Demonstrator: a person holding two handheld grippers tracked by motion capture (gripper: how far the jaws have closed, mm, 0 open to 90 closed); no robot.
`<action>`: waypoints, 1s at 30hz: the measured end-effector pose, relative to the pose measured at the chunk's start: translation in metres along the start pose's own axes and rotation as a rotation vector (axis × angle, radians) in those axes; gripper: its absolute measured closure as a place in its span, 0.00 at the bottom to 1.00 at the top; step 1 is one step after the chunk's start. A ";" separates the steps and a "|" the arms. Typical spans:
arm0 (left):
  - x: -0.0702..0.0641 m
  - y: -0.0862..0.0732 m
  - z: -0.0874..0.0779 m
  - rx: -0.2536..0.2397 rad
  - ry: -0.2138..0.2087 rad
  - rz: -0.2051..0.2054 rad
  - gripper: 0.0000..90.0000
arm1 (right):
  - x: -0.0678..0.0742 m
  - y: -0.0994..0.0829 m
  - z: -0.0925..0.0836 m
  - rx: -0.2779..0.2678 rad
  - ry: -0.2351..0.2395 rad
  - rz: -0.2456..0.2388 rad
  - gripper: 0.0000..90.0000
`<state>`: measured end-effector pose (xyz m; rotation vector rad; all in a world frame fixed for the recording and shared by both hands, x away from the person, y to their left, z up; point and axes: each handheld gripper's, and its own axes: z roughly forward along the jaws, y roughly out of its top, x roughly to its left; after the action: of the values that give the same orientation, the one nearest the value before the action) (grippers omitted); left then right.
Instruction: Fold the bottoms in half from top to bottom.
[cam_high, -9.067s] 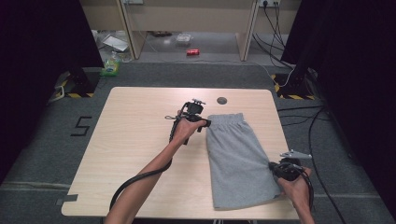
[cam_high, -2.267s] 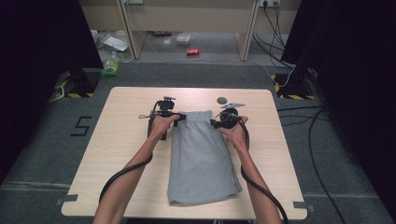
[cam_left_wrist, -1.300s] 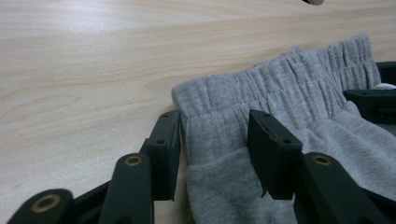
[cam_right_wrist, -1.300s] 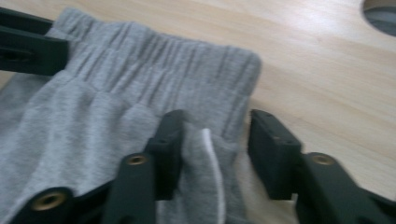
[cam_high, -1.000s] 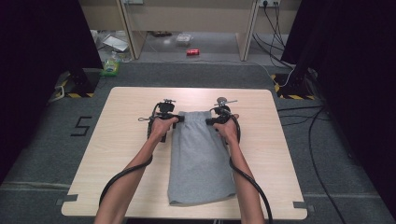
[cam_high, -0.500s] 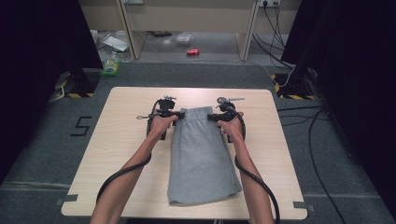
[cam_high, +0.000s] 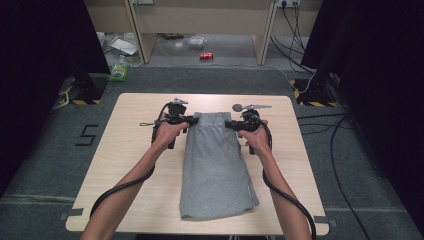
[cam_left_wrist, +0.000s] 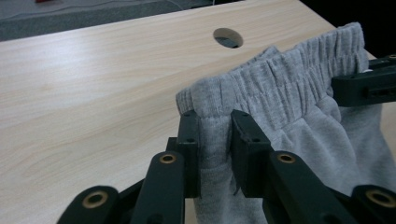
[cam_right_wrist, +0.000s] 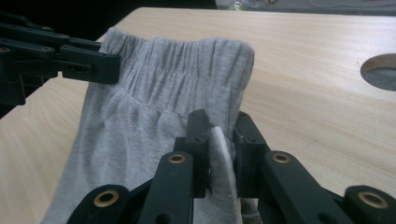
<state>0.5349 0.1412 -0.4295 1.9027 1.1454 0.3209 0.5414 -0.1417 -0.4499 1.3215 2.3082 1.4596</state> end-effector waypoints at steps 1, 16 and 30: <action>-0.002 -0.001 -0.004 -0.009 -0.006 0.007 0.83 | 0.002 -0.001 -0.004 -0.003 0.005 -0.007 0.88; -0.040 -0.031 -0.057 -0.063 -0.085 0.097 0.83 | 0.042 -0.034 -0.054 -0.055 0.060 -0.100 0.88; -0.071 -0.083 -0.091 -0.076 -0.179 0.160 0.83 | 0.076 -0.080 -0.087 -0.035 0.075 -0.173 0.88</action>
<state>0.3926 0.1492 -0.4267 1.9174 0.8544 0.2712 0.4024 -0.1595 -0.4403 1.0453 2.3635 1.5101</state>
